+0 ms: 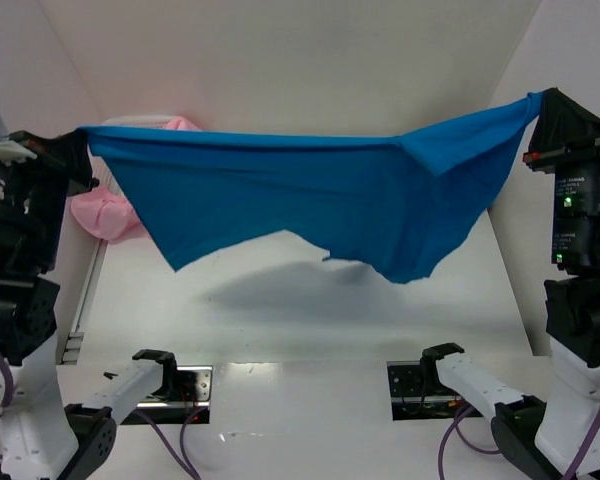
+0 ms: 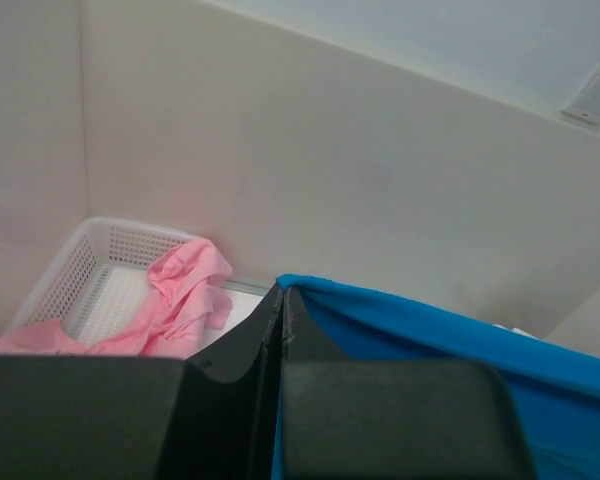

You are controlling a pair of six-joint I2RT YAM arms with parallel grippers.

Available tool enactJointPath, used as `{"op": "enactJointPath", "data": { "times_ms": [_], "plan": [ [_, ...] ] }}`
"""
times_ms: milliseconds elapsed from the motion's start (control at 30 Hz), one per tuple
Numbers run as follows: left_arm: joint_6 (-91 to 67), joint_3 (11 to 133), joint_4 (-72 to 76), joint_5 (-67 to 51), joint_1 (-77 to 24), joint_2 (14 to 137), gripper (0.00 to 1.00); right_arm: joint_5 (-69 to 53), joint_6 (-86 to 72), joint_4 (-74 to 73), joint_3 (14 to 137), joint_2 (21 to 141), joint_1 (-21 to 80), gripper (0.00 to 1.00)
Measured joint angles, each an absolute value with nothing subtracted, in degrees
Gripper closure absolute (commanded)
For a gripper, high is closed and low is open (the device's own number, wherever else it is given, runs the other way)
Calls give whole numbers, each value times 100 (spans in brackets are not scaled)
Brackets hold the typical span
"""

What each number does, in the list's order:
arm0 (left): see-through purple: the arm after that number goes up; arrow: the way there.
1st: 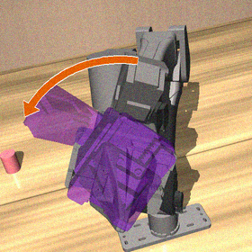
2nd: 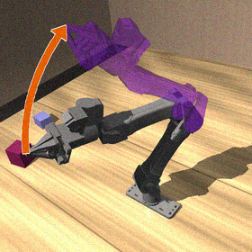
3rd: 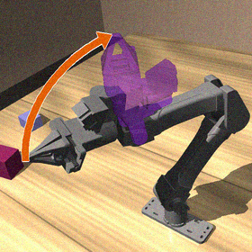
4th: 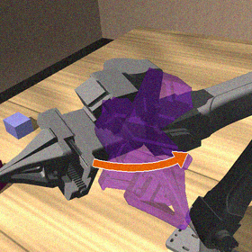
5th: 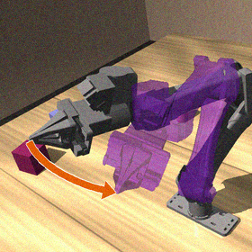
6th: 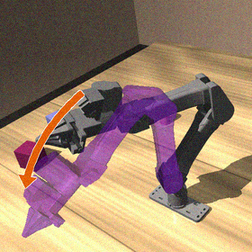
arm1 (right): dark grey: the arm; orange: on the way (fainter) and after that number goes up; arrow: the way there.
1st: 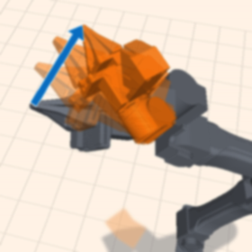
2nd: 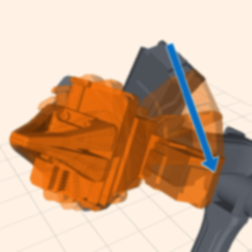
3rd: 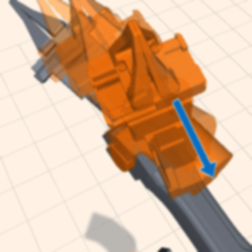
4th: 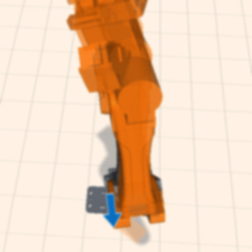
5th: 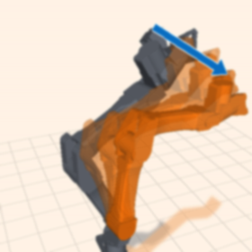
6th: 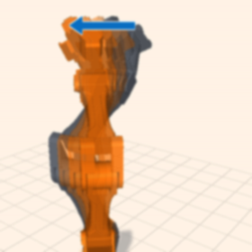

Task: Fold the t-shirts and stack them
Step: Flatten out the tshirt

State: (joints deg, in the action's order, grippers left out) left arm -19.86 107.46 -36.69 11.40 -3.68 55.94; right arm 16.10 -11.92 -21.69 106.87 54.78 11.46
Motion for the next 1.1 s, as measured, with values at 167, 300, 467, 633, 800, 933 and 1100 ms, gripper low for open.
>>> {"op": "enactJointPath", "data": {
  "times_ms": [167,300,467,633,800,933,1100],
  "plan": [
    [-2003,10711,-3970,1009,-368,5190,100,1411,-1273,-2414,10694,5325,1146,100],
    [-2097,10455,-4003,910,-366,5127,100,1306,-1341,-2670,10691,5428,1146,100],
    [-2145,9190,-3535,652,-364,5439,100,1304,-1367,-2552,9885,5631,1146,100],
    [-2145,8169,-3124,449,-364,6672,100,1291,-1365,-2152,8777,6412,1146,100],
    [-2145,7717,-2823,423,-362,7496,100,1240,-1385,-1841,7968,7446,1122,100],
    [-2141,7876,-2418,506,-362,8353,100,1133,-1413,-1411,7902,8219,1070,100],
    [-2141,8556,-1896,541,-355,9695,100,985,-1450,-784,8381,9323,1046,100]
  ]
}}
